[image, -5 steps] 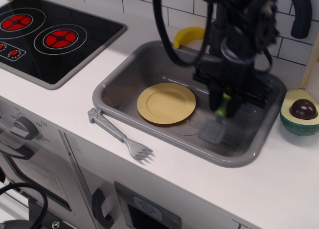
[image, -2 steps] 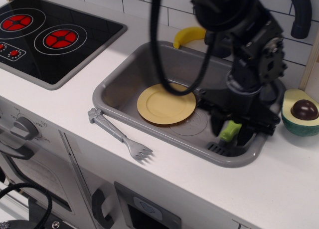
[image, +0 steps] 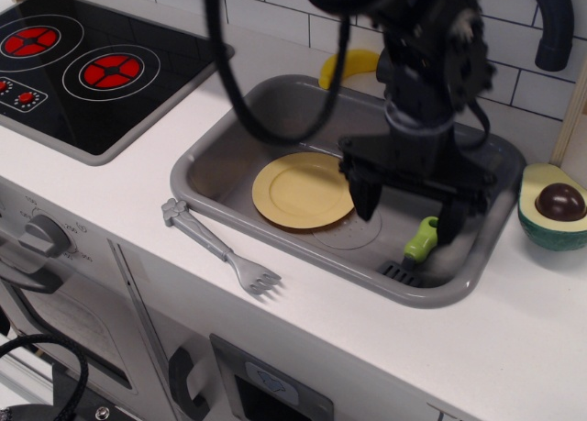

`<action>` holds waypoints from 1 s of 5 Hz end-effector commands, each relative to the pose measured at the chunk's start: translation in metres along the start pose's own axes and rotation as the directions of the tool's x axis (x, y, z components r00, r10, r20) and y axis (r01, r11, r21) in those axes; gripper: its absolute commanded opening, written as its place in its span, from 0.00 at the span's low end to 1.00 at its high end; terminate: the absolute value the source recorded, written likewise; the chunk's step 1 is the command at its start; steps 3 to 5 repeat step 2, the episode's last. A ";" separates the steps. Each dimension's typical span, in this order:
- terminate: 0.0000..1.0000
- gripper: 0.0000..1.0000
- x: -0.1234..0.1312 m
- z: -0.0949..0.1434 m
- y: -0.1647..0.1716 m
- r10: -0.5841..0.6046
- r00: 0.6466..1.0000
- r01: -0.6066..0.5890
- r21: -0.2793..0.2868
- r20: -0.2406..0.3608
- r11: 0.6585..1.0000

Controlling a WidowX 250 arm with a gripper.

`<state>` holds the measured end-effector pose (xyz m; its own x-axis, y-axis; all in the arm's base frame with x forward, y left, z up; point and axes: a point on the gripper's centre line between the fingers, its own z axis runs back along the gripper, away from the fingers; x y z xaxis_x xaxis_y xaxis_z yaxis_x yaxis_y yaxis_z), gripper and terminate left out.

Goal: Take spatula off plate sink

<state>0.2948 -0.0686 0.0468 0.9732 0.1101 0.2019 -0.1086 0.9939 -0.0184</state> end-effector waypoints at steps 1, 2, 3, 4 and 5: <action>0.00 1.00 0.032 0.040 0.000 -0.013 0.997 0.016 -0.040 0.075 0.999; 1.00 1.00 0.032 0.040 0.000 -0.013 0.997 0.016 -0.040 0.075 0.999; 1.00 1.00 0.032 0.040 0.000 -0.013 0.997 0.016 -0.040 0.075 0.999; 1.00 1.00 0.032 0.040 0.000 -0.013 0.997 0.016 -0.040 0.075 0.999; 1.00 1.00 0.032 0.040 0.000 -0.013 0.997 0.016 -0.040 0.075 0.999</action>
